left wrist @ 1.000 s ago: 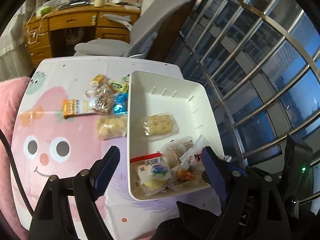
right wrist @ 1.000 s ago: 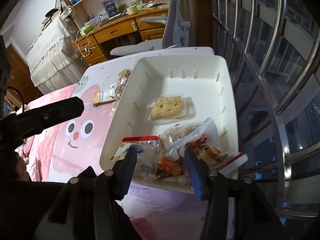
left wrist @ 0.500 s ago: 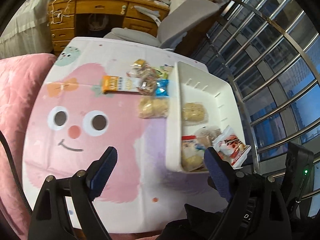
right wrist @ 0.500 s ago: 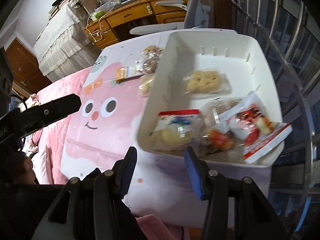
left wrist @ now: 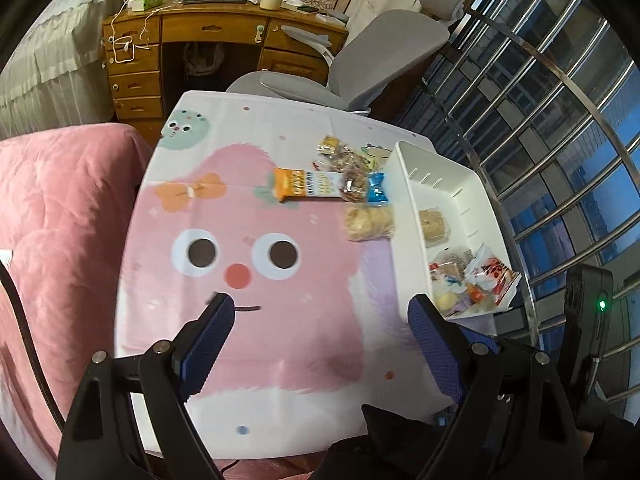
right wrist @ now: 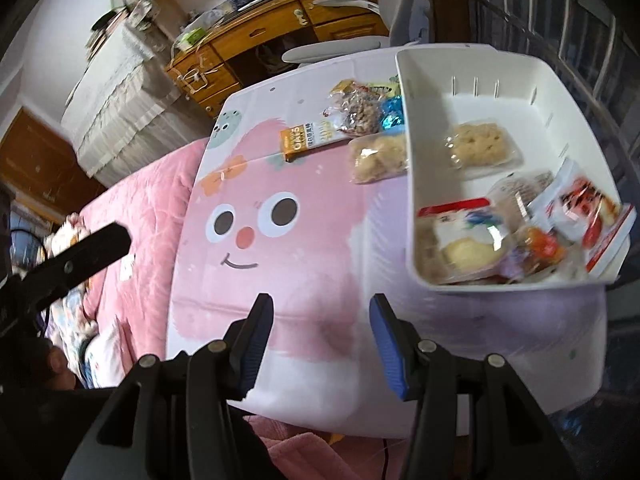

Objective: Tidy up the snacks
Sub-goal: 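Withdraw both tools from the tray back over the remaining snacks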

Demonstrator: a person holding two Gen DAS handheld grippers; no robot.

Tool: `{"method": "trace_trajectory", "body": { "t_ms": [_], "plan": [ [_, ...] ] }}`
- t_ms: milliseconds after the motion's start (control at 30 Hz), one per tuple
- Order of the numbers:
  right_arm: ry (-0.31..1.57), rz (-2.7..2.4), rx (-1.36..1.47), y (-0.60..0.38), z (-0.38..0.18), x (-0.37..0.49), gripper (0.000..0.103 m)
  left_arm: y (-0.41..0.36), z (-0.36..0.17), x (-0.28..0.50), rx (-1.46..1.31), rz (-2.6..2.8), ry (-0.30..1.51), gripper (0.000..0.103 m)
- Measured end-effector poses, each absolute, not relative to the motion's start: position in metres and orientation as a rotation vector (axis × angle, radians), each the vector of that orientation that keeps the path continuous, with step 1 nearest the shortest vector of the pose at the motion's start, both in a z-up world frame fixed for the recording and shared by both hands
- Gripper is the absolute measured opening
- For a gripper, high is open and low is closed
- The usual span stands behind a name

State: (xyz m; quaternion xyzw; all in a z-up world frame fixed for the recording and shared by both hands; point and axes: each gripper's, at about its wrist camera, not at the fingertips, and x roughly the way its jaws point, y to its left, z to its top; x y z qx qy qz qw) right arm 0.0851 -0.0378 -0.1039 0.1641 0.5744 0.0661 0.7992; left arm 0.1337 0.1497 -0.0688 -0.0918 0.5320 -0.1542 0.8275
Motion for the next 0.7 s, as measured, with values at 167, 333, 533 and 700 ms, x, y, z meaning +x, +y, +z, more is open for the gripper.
{"method": "trace_trajectory", "body": {
  "t_ms": [167, 333, 533, 700],
  "plan": [
    [1.228, 0.067, 0.437, -0.019, -0.107, 0.086, 0.052, 0.175, -0.068, 0.141, -0.151, -0.372, 1.135, 0.088],
    [1.223, -0.022, 0.522, -0.009, -0.11, 0.094, 0.054, 0.191, -0.07, 0.153, -0.076, -0.425, 1.133, 0.088],
    [1.206, -0.12, 0.581, -0.013, -0.105, 0.108, 0.055, 0.191, -0.073, 0.172, 0.003, -0.49, 1.135, 0.088],
    [1.209, -0.141, 0.648, -0.016, -0.107, 0.13, 0.055, 0.18, -0.078, 0.192, 0.056, -0.527, 1.123, 0.088]
  ]
}}
